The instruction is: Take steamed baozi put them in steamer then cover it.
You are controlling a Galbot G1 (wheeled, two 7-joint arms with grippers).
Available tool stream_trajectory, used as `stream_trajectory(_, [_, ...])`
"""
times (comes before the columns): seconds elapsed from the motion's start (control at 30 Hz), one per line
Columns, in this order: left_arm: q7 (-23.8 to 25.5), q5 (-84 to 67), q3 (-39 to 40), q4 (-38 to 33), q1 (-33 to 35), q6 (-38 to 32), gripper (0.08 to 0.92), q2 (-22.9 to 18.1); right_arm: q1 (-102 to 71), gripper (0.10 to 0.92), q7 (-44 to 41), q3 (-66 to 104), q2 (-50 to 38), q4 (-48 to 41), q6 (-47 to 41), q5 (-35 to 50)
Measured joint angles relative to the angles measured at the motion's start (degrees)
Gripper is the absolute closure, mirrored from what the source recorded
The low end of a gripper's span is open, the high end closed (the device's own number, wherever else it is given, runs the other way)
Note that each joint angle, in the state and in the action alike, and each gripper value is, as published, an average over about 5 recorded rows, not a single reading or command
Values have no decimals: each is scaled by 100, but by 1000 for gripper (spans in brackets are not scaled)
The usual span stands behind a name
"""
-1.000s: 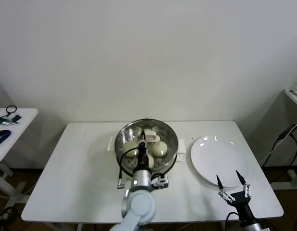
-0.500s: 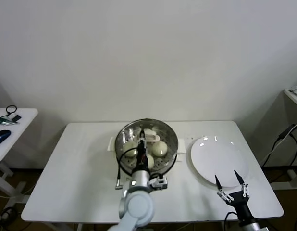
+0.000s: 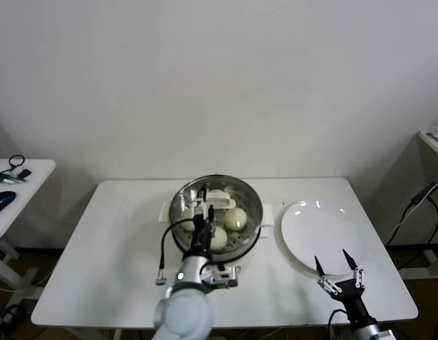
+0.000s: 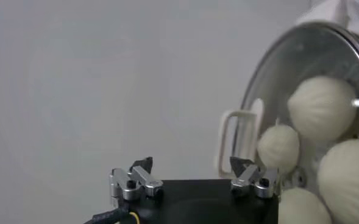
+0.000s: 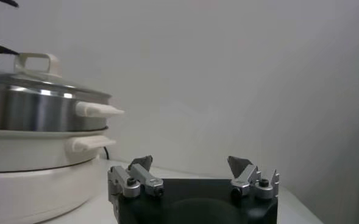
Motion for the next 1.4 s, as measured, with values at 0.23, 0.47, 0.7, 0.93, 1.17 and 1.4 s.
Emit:
stream_trajectory(0.23, [-610,-1822,-759,-487,382,-517,177,212,0,203,301,-47,24,80,-164,153])
stream_trajectory(0.47, [-1082,-3924,-2100,-740,951,-1307,177,330,77,203,624,-57,96,132,-145,266])
stream_trajectory(0.7, [-1256,-6033,-3584,-622,1576,-2201,177,525,99,203,776,-111,118,102,-116,331])
stream_trajectory(0.93, [-1335,-7648,-4414,-14,2106,-3060,177,620,156,203,840,-182,159,28,-116,384])
stream_trajectory(1.17, [-1391,-8277,-4546,853,2388,-3965,177,523,169,203,866,-212,188,31,-170,450])
stream_trajectory(1.4, [-1426,-8469,-4365,1360,2481,-4531,177,383,159,203,886,-213,220,37,-187,458])
